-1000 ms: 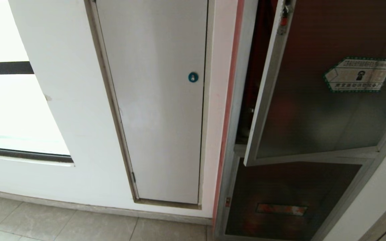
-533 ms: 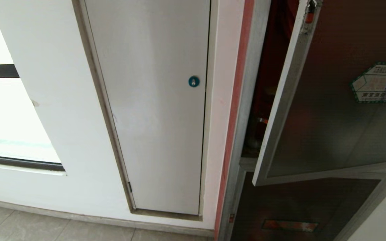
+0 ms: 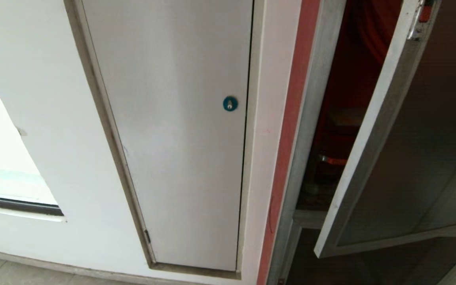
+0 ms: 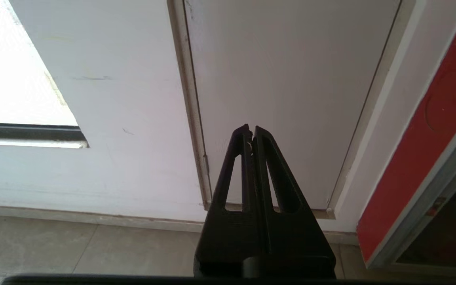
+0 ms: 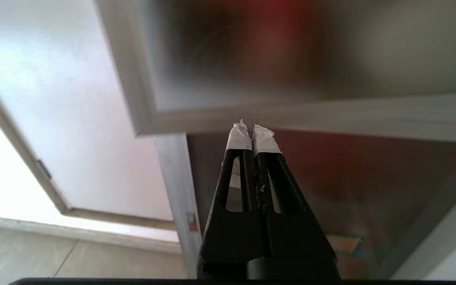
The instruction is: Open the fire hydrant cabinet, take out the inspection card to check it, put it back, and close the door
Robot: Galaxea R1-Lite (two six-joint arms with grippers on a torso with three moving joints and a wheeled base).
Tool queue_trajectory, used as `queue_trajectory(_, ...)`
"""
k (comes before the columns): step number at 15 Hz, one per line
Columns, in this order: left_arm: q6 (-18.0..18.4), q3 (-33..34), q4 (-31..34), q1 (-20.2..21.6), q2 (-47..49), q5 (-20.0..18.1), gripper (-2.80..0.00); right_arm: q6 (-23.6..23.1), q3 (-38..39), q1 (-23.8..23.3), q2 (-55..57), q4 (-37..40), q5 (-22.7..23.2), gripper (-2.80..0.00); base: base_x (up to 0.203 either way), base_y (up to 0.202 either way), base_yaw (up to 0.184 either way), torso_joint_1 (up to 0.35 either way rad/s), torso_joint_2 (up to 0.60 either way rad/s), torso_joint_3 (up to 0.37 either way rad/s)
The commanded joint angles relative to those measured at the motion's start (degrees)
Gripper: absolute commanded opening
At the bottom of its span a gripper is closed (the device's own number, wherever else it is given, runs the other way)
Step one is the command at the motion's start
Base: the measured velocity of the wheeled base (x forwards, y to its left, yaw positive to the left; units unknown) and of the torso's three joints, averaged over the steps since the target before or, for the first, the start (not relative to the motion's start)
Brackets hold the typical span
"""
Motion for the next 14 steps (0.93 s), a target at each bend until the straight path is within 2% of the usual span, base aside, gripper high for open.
queue_trajectory(1, 0.0, 0.0, 0.0, -0.1, 0.0, 0.0, -2.80, 0.0, 0.3, 0.0, 0.1, 0.0, 0.0, -2.80, 0.198, 0.000, 0.000, 0.003, 0.00, 0.002)
queue_trajectory(10, 0.0, 0.0, -0.1, 0.0, 0.0, 0.0, -2.80, 0.0, 0.3, 0.0, 0.1, 0.0, 0.0, -2.80, 0.194, 0.000, 0.001, 0.005, 0.00, 0.001)
queue_trajectory(14, 0.0, 0.0, 0.0, 0.0, 0.0, 0.0, -2.80, 0.0, 0.3, 0.0, 0.1, 0.0, 0.0, -2.80, 0.051, 0.000, 0.001, 0.005, 0.00, 0.000)
